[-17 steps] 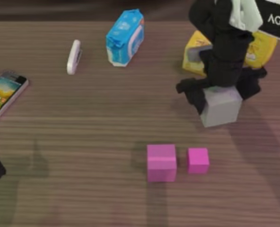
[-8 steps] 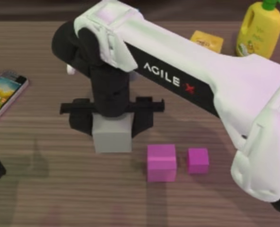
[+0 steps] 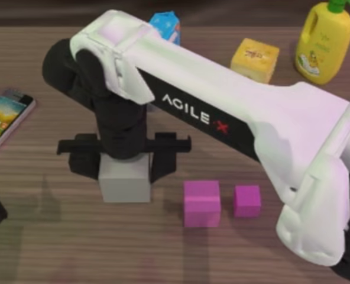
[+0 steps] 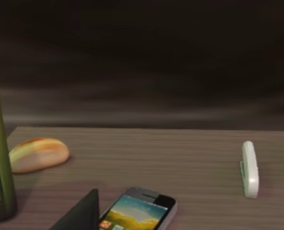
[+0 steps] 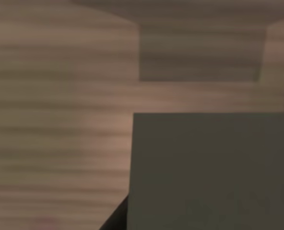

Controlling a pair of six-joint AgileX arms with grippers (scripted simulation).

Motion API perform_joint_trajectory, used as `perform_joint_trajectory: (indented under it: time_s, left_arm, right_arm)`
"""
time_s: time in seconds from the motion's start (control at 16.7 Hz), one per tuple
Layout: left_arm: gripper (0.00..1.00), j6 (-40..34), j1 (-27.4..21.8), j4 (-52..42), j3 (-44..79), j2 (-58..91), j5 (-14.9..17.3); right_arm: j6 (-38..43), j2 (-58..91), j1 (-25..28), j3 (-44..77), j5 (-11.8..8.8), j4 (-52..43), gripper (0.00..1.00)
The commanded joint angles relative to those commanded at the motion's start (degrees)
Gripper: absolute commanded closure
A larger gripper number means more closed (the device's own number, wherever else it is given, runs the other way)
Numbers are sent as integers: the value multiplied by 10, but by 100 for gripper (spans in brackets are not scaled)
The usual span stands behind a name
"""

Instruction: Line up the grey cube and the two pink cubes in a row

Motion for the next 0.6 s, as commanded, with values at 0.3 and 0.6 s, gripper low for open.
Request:
perform_joint_trajectory:
  time_s: [0.3, 0.6]
  left_arm:
    - [0, 0, 0, 0, 0, 0, 0]
    - [0, 0, 0, 0, 0, 0, 0]
  right_arm:
    - [-1, -10, 2, -90, -2, 81, 100]
    - [2, -17, 4, -190, 1, 170, 100]
